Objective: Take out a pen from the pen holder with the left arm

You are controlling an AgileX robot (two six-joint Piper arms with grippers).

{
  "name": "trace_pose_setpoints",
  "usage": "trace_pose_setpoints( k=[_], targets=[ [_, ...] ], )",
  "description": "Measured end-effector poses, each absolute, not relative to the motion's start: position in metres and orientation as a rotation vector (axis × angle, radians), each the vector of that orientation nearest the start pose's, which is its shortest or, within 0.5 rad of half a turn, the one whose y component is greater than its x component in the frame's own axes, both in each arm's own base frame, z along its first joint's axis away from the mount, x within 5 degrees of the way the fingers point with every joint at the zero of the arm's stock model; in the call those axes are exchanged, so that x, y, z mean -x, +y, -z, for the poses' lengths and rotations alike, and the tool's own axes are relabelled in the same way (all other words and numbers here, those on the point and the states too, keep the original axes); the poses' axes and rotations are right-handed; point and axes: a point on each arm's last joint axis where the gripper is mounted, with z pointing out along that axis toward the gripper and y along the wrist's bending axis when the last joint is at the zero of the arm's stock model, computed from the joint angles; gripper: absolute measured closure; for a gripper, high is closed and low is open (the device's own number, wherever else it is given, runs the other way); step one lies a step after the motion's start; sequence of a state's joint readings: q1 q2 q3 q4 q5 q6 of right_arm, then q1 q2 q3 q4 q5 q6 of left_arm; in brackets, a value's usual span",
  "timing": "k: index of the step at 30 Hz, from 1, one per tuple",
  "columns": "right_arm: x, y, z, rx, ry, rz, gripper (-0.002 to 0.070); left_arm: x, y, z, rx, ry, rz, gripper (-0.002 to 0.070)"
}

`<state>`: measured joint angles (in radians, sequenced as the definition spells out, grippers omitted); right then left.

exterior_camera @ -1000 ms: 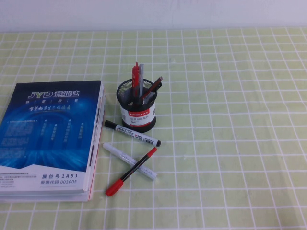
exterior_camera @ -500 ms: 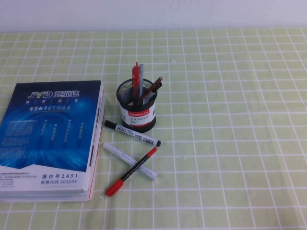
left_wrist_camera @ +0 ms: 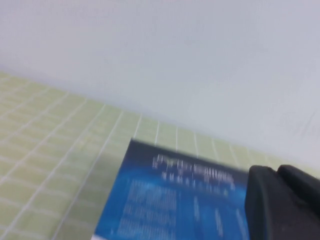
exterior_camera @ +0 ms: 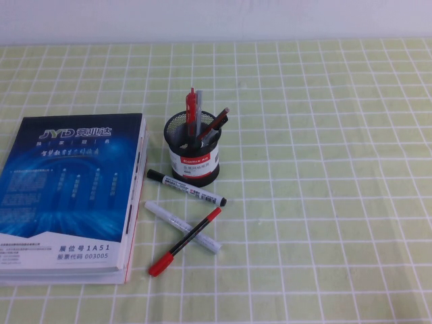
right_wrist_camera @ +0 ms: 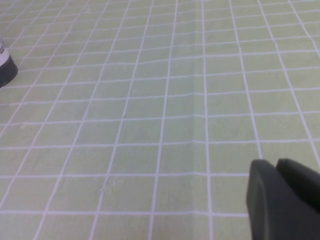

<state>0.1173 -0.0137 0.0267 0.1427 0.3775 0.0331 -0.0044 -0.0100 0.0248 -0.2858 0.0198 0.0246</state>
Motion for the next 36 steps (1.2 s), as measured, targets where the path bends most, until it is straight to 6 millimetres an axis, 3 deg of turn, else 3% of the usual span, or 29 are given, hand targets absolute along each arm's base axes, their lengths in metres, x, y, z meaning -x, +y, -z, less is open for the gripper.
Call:
trace_pose_setpoints(
  k=[10, 19, 25, 29, 36],
  targets=[
    [-0.051, 0.011, -0.171, -0.009, 1.877, -0.244, 0.0691, -0.051, 0.004, -0.231, 0.090, 1.207, 0.052, 0.0675],
    [-0.051, 0.011, -0.171, -0.009, 1.877, -0.244, 0.0691, -0.054, -0.005, -0.235, -0.051, 1.181, 0.025, 0.0675],
    [-0.051, 0.011, -0.171, -0.009, 1.877, -0.244, 0.0691, -0.071, -0.008, -0.231, -0.094, 1.293, 0.035, 0.0675],
    [-0.051, 0.011, -0.171, -0.009, 1.877, -0.244, 0.0692, -0.088, -0.011, -0.240, -0.126, 1.343, 0.044, 0.0675],
    [-0.051, 0.011, -0.171, -0.009, 1.877, -0.244, 0.0691, -0.123, -0.030, -0.249, -0.347, 1.365, 0.157, 0.0675]
  ],
)
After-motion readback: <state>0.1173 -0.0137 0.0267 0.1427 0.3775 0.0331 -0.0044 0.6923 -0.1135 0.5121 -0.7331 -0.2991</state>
